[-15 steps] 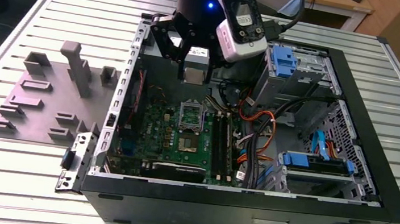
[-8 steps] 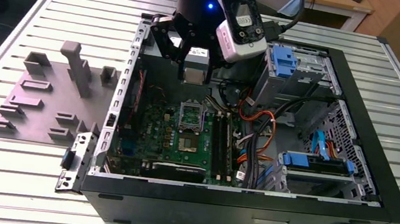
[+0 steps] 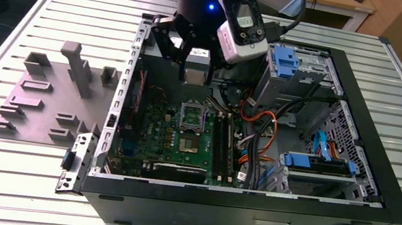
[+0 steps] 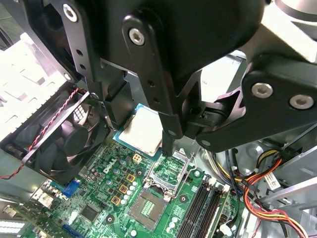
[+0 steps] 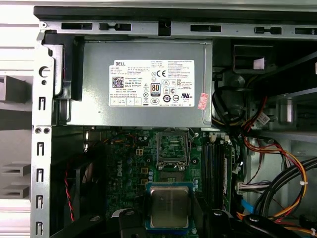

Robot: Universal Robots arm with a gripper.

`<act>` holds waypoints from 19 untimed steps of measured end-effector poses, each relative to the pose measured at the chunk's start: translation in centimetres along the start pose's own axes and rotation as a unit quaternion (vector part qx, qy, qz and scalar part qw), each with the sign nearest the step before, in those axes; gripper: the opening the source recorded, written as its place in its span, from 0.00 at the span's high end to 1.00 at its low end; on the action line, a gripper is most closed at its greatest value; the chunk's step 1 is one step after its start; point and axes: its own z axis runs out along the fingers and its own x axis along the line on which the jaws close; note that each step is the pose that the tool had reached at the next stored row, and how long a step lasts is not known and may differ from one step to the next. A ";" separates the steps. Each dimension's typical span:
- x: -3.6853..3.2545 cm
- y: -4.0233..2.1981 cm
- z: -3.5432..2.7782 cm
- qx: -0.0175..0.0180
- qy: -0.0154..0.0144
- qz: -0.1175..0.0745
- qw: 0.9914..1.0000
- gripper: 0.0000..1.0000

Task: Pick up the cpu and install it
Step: 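Place the cpu into insertion slot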

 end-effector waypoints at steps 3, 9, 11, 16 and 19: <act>0.00 -0.03 0.17 0.000 0.000 0.000 1.000 0.53; 0.00 -0.06 0.80 0.000 0.000 0.000 1.000 0.53; 0.00 -0.08 0.95 0.000 0.000 0.000 1.000 0.53; 0.00 -0.08 1.47 0.000 0.000 0.000 1.000 0.53; 0.00 -0.09 1.48 0.000 0.000 0.000 1.000 0.53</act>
